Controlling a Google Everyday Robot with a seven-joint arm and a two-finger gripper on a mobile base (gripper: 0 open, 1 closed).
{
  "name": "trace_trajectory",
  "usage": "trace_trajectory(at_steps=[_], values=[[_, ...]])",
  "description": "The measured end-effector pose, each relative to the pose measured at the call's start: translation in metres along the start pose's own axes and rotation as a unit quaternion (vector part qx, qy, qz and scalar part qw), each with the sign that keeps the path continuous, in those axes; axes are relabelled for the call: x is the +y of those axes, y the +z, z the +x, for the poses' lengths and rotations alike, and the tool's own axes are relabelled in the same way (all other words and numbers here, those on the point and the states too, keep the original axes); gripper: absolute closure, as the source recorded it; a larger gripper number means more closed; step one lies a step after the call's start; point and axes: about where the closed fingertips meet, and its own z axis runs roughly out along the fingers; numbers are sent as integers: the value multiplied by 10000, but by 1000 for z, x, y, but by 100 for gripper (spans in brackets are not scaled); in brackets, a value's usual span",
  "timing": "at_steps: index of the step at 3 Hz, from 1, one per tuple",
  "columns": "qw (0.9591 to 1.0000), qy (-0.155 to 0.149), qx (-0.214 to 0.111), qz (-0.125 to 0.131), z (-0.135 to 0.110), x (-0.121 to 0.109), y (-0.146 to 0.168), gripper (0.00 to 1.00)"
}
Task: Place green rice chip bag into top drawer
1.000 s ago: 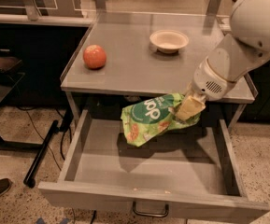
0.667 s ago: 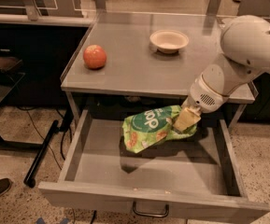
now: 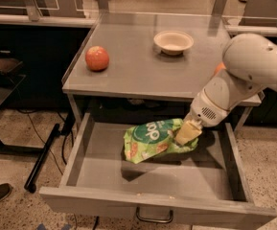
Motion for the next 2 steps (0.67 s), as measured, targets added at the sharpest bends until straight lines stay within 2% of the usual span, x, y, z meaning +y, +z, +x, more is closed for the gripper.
trace_trajectory(at_steps=[1, 2], values=[[9980, 573, -82, -267, 24, 5, 46, 100], [9949, 951, -39, -342, 40, 6, 82, 100]])
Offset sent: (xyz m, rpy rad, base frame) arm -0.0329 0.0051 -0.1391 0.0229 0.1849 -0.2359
